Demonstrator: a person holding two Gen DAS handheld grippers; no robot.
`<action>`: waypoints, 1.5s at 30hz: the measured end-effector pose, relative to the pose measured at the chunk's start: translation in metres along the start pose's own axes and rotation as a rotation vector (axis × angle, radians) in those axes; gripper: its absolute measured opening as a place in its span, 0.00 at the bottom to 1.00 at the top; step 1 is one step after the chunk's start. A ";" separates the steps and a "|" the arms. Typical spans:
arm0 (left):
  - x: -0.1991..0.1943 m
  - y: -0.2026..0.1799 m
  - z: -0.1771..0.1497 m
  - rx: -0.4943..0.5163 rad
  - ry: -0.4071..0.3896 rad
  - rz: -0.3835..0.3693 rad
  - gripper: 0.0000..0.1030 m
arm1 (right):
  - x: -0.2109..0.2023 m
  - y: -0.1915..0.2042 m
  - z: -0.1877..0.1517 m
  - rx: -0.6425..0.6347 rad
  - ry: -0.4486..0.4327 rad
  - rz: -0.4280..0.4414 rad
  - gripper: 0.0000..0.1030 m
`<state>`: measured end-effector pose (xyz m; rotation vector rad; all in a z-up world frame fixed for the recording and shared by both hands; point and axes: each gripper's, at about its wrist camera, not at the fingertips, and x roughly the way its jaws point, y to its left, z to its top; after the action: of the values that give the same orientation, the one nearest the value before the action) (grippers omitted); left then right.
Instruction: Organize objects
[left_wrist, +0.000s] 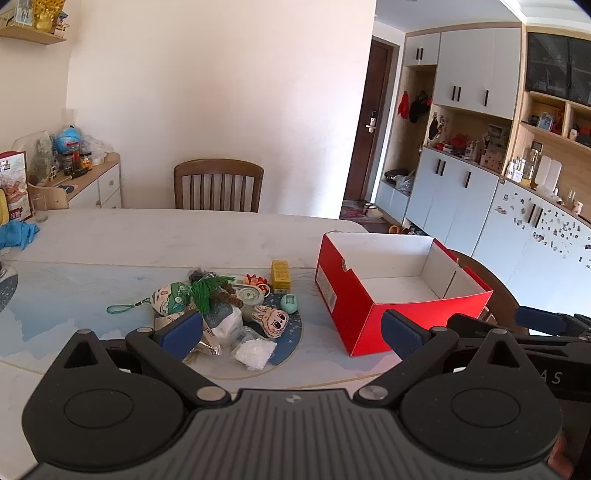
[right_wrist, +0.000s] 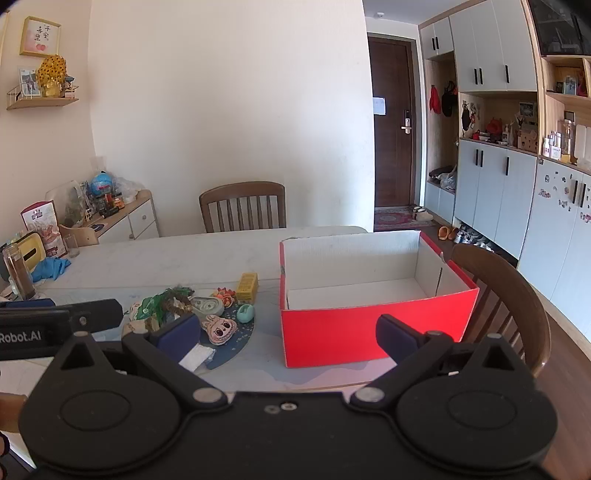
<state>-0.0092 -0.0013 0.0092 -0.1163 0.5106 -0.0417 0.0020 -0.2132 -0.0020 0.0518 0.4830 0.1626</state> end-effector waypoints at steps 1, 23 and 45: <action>0.000 -0.001 0.000 0.003 -0.001 0.000 1.00 | 0.000 0.000 0.001 0.000 0.000 0.000 0.98; 0.005 -0.002 0.003 0.004 -0.010 0.032 1.00 | 0.003 -0.003 0.004 -0.005 -0.008 0.005 0.98; 0.028 0.027 0.006 -0.052 0.022 0.041 1.00 | 0.032 0.010 0.007 -0.009 0.031 0.041 0.98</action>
<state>0.0186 0.0242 -0.0020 -0.1562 0.5363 0.0106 0.0318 -0.1980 -0.0096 0.0502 0.5125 0.2059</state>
